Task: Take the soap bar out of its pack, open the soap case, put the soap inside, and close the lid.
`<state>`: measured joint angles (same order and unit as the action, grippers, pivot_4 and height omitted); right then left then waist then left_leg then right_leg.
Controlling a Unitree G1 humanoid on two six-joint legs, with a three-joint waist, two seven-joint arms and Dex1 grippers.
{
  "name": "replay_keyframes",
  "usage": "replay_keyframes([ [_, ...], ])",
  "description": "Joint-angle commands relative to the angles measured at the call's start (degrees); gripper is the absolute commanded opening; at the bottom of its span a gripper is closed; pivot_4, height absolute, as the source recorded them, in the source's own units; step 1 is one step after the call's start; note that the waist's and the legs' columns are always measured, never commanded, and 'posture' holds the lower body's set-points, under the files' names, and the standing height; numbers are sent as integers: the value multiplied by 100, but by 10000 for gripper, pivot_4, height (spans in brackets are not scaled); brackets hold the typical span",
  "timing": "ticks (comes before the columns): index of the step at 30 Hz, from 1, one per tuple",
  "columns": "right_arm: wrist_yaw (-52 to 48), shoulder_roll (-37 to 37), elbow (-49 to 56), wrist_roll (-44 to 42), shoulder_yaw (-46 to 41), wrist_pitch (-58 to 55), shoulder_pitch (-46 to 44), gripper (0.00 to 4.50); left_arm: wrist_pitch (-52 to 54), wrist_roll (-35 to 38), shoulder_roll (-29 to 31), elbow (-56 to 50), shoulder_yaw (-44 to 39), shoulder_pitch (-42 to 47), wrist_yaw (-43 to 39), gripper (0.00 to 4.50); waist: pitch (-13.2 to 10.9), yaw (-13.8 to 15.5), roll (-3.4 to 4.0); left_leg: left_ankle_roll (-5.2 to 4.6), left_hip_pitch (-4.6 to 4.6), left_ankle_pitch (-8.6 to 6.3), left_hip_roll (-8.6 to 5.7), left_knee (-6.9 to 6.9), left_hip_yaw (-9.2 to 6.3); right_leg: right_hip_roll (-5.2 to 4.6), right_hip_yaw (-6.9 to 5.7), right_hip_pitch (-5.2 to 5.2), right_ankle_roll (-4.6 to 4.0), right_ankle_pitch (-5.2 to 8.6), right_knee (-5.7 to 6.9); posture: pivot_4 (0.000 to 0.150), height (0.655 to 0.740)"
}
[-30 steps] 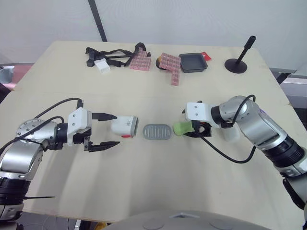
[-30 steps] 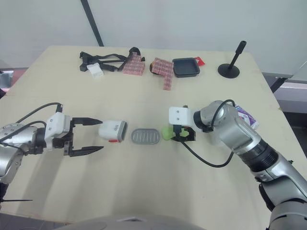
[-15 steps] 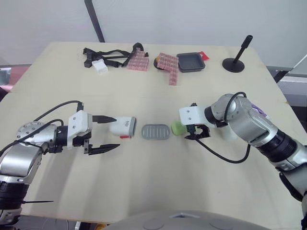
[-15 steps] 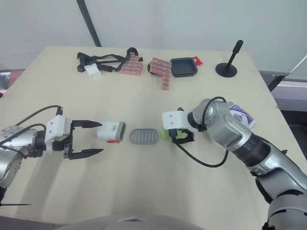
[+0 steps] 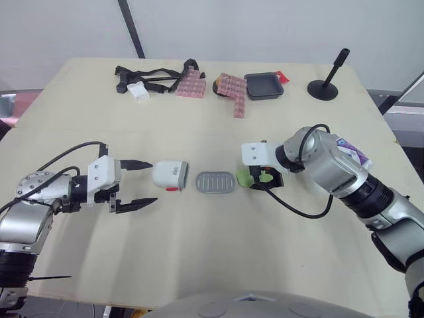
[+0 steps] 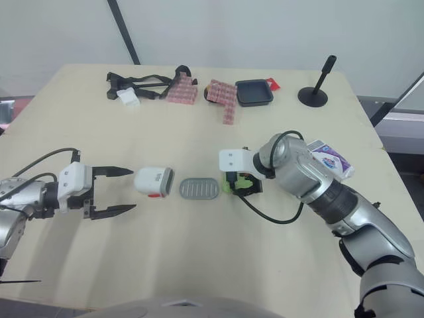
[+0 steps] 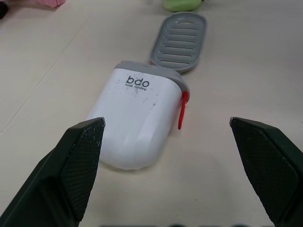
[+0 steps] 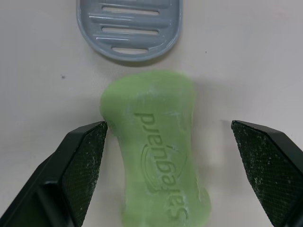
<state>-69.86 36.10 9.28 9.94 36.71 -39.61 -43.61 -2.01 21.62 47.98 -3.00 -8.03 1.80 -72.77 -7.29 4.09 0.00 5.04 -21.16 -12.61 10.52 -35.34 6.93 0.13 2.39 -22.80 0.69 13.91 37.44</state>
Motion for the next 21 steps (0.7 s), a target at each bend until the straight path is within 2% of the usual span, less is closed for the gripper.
replay_keyframes([
  [1,-62,41,-21,62,-21,175,-170,45000,54,101,20,-197,-71,75,69,44939,0,5,0,0,0,0,0,0,0,0,0,0,0,0,0,1500,7400],
  [2,-99,62,-32,79,13,239,-174,45000,67,100,9,-239,-63,76,96,44939,0,5,0,0,0,0,0,0,0,0,0,-1,0,0,0,1500,7400],
  [8,-203,180,-170,215,94,592,-152,27598,142,108,-34,-409,-51,26,195,45000,0,0,0,0,-1,0,1,0,0,0,0,-2,0,0,0,1500,7400],
  [21,-343,198,-360,387,86,1001,-106,27598,117,55,-43,-525,-44,-114,323,45000,1,-1,-2,0,-2,0,1,-1,1,0,1,-1,0,0,2,1500,7400],
])
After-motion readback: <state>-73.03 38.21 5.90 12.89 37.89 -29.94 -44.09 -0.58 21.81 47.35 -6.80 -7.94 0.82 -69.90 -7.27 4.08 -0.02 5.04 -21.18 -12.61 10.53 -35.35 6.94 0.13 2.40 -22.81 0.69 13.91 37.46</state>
